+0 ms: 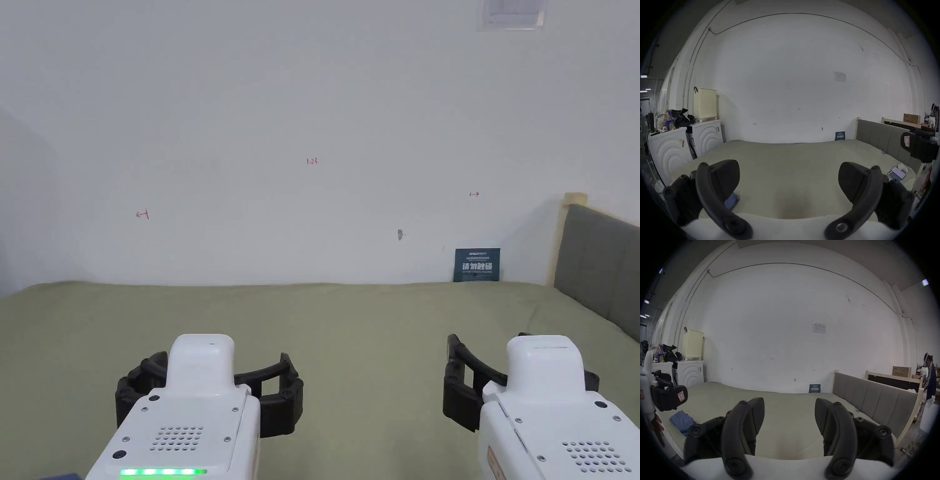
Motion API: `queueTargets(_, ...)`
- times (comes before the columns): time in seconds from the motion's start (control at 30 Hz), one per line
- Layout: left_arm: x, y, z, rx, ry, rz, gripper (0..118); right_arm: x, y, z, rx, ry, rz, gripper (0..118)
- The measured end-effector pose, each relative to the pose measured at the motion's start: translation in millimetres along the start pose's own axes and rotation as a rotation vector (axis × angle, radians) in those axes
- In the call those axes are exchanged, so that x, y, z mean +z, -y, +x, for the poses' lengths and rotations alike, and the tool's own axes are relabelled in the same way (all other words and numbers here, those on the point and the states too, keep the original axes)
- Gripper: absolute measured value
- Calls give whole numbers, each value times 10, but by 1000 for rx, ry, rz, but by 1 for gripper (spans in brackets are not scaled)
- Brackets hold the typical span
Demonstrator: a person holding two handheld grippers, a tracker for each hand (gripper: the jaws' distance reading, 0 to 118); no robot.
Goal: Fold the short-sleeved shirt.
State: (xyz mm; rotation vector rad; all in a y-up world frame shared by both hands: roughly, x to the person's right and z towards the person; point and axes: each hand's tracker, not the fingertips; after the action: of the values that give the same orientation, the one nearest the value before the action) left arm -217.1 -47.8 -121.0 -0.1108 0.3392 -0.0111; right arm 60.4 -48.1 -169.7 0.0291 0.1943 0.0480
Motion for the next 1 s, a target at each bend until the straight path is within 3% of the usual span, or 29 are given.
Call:
queueTargets(0.1,17,-22,66,-31,-27,5,118,-29,5,-43,31,-22,-1,69)
queueTargets(0.2,-49,-21,70,-74,35,0,118,-51,10,-39,45,-21,1,69)
queueTargets(0.33,-130,-19,72,-23,24,-51,118,-114,24,-20,26,-29,-19,69)
queueTargets(0.47,-91,59,47,-17,26,11,118,-119,64,-16,14,-40,-24,69)
queueTargets(0.6,-176,-59,-18,65,121,-103,118,-147,71,-34,18,-36,-34,69)
queueTargets(0.7,-162,-89,5,21,69,-78,118,-147,83,-40,21,-39,-37,69)
queueTargets(0.9,-140,-143,-3,8,141,-80,118,-158,80,-82,25,-46,-46,69)
queueTargets(1.0,-149,-168,54,-27,88,-94,118,-171,67,-101,15,-48,-51,69)
